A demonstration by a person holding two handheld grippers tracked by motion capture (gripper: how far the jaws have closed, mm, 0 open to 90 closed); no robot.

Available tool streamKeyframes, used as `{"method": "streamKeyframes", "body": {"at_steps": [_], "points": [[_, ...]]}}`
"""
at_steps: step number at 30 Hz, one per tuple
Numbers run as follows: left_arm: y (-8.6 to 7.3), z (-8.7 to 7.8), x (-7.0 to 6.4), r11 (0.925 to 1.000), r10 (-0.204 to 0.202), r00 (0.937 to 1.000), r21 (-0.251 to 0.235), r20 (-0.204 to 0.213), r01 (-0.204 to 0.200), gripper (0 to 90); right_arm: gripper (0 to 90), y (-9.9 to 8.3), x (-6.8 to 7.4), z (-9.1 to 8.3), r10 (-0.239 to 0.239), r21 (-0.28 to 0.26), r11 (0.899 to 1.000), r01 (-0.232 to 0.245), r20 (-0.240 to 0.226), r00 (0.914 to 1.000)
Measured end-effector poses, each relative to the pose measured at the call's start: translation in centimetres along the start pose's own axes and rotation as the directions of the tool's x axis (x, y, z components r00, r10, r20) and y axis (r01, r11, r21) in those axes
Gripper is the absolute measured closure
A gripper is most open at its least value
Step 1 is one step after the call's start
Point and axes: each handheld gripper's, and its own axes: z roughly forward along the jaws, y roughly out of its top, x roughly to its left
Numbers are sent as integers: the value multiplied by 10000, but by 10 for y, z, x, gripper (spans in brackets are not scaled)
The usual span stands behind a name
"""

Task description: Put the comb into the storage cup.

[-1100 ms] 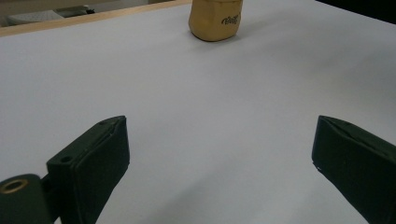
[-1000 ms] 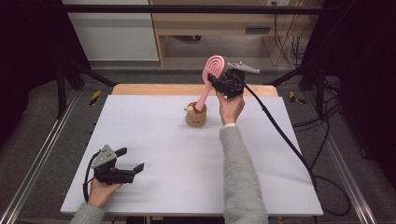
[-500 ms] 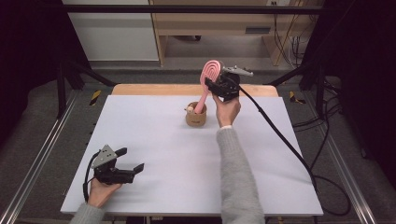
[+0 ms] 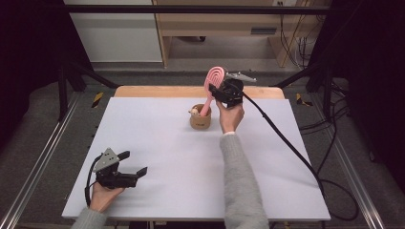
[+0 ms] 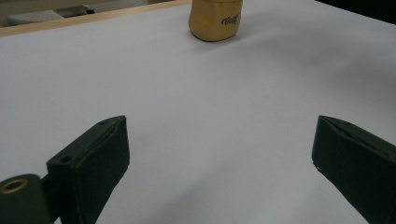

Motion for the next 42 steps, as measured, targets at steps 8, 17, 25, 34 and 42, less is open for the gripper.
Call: {"method": "streamKeyframes", "body": {"at_steps": [8, 17, 25, 34, 42], "points": [[0, -1, 1, 10000, -34, 10000, -32, -8, 34, 40, 632, -6, -1, 3, 139, 8, 9999, -139, 47, 9999], [0, 0, 1, 10000, -22, 10000, -25, -12, 22, 40, 632, -12, -3, 5, 213, 85, 9997, -213, 94, 9997], [0, 0, 0, 10000, -14, 10000, 7, -25, 14, 39, 632, -18, -6, 6, 345, 143, 9993, -347, 103, 9994], [0, 0, 0, 10000, -6, 10000, 9, -26, 6, 40, 631, -23, -10, 7, 461, 126, 9988, -463, 122, 9989], [0, 0, 0, 10000, -19, 10000, -1, -18, 19, 40, 626, -25, -15, 4, 610, 33, 9981, -610, 51, 9981]]}}
